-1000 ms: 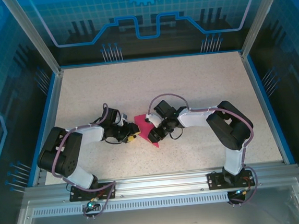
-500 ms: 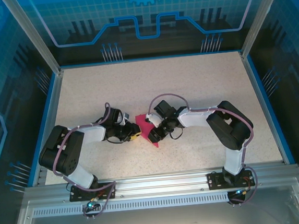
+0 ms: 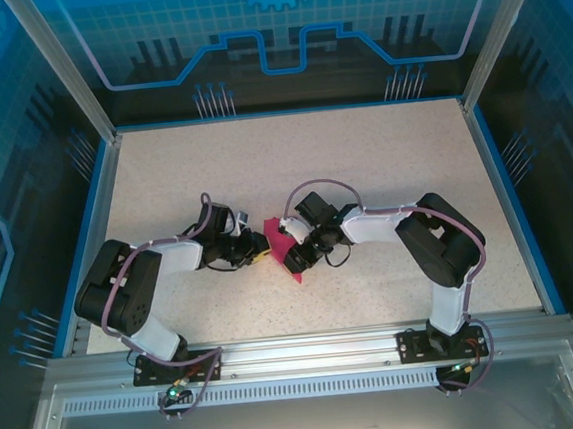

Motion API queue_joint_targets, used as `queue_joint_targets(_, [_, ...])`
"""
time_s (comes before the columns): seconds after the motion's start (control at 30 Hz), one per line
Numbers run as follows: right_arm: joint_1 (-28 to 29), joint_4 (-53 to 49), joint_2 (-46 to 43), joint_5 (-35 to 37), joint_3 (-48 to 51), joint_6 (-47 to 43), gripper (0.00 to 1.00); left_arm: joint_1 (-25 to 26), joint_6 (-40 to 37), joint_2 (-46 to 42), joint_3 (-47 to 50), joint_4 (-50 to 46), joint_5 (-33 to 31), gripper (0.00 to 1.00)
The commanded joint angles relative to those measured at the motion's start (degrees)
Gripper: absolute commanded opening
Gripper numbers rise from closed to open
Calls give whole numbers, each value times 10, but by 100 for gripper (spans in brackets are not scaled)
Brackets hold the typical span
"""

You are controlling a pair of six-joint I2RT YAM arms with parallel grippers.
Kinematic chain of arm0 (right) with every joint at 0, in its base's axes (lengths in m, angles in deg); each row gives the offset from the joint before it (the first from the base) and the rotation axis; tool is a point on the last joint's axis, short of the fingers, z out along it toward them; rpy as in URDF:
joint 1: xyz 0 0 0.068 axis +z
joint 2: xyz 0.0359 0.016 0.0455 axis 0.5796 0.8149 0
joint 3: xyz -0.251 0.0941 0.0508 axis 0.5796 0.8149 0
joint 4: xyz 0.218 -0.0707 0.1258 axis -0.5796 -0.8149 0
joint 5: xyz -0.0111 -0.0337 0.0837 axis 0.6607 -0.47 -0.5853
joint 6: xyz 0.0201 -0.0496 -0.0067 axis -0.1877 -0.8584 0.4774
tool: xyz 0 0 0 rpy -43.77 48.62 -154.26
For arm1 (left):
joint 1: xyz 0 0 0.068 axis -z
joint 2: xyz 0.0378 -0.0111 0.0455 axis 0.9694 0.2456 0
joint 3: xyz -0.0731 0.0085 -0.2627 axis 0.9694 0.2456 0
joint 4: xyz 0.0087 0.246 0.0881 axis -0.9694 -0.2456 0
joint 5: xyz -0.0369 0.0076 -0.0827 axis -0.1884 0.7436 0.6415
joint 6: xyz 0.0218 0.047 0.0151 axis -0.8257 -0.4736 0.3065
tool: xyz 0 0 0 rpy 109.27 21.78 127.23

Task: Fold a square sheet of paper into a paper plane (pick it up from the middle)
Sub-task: Fold the wing for the fifth time at the center of the table.

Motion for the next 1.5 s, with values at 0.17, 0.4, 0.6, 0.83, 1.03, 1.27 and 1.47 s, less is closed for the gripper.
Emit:
queue_joint_targets(0.17, [-11, 0, 2, -8, 8, 2, 34, 3, 11, 27, 6, 36, 6, 18])
queue_joint_targets(0.4, [-11, 2, -15, -3, 12, 11, 34, 3, 15, 17, 10, 37, -12, 3])
queue_joint_targets(0.6, [-11, 37, -130, 54, 50, 74, 45, 20, 15, -40, 13, -26, -75, 0])
queue_joint_targets(0.83, [30, 87, -259, 244, 125, 89, 72, 74, 49, -106, -3, -105, -179, 0])
queue_joint_targets(1.03, [90, 164, -266, 381, 179, 62, 99, 118, 79, -119, -33, -148, -241, 0])
queue_joint_targets(1.27, [130, 393, -242, 396, 286, -24, 99, 137, 117, -105, -50, -168, -279, 0])
queue_joint_targets(1.47, [172, 459, -184, 399, 288, -93, 87, 140, 134, -97, -59, -171, -281, 0])
